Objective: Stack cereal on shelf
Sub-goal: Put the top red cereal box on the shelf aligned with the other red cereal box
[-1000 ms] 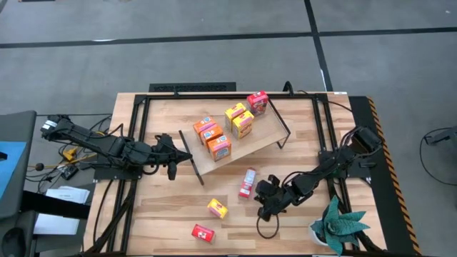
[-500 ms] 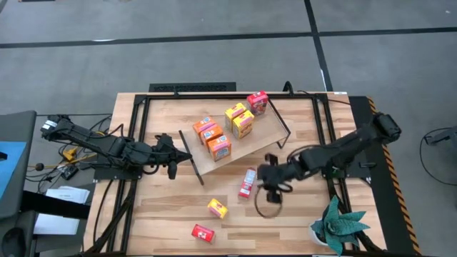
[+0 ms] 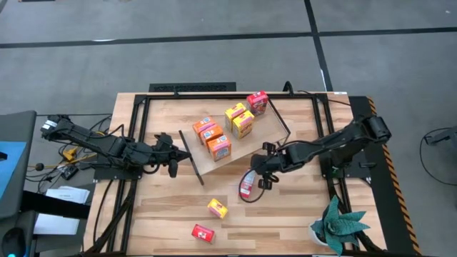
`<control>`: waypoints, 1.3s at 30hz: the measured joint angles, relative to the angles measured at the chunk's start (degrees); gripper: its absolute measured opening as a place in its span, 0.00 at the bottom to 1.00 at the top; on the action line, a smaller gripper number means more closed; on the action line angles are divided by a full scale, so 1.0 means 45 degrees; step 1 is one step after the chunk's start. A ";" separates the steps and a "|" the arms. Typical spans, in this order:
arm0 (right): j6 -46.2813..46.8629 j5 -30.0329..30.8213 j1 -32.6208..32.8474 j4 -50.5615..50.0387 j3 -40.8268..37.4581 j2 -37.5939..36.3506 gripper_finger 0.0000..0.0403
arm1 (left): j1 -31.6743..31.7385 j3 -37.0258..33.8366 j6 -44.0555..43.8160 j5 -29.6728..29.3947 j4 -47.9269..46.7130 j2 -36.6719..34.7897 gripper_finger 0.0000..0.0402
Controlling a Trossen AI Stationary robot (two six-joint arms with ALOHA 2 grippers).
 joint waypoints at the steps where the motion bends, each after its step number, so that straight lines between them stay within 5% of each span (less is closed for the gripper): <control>1: 0.0000 0.0039 0.0000 0.0098 0.0000 0.0061 0.14 | 0.0000 -0.0002 0.0024 -0.0036 0.0000 0.0000 0.00; 12: -0.0228 -0.0057 0.0288 0.0769 0.0010 0.0416 0.04 | 0.0000 -0.0003 0.0040 -0.0311 -0.0005 0.0000 0.00; 31: -0.0226 -0.1257 0.2805 0.1515 0.0010 0.0302 0.10 | 0.0000 -0.0002 0.0124 -0.0298 -0.0120 0.0000 0.00; 39: -0.3307 -0.2067 0.2011 0.1011 0.1247 0.0249 0.34 | 0.0000 -0.0004 0.0021 -0.0280 -0.0104 0.0000 0.00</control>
